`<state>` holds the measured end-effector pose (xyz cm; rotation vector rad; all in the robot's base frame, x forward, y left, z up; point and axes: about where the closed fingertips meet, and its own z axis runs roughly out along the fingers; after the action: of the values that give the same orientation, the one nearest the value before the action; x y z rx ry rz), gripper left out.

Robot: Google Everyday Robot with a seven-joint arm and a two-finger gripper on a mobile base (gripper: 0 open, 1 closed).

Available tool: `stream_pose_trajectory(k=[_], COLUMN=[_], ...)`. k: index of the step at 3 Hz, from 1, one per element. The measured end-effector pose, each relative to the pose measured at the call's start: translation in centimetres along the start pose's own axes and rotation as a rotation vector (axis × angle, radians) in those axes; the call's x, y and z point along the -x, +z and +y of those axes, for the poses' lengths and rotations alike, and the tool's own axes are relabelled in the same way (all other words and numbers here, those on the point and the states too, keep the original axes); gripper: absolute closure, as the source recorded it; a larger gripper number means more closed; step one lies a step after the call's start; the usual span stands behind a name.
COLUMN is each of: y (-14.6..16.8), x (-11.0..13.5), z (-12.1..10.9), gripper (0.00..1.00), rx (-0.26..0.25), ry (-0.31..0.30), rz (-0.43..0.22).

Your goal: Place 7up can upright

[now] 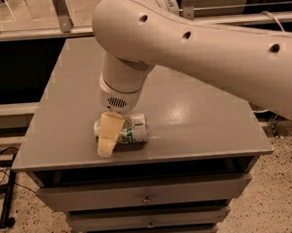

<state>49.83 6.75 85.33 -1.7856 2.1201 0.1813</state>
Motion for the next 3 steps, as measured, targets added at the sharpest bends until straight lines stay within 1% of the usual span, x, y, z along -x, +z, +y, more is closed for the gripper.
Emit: stream_pose_trajectory(k=[1, 2, 3], y=[1.14, 1.67, 1.13], x=[-0.14, -0.67, -0.79], z=[0.16, 0.05, -0.3], gripper=[0.0, 0.13, 0.36], rx=[-0.005, -0.007, -0.008], ry=[-0.05, -0.076, -0.075], rz=[0.015, 0.018, 0.004])
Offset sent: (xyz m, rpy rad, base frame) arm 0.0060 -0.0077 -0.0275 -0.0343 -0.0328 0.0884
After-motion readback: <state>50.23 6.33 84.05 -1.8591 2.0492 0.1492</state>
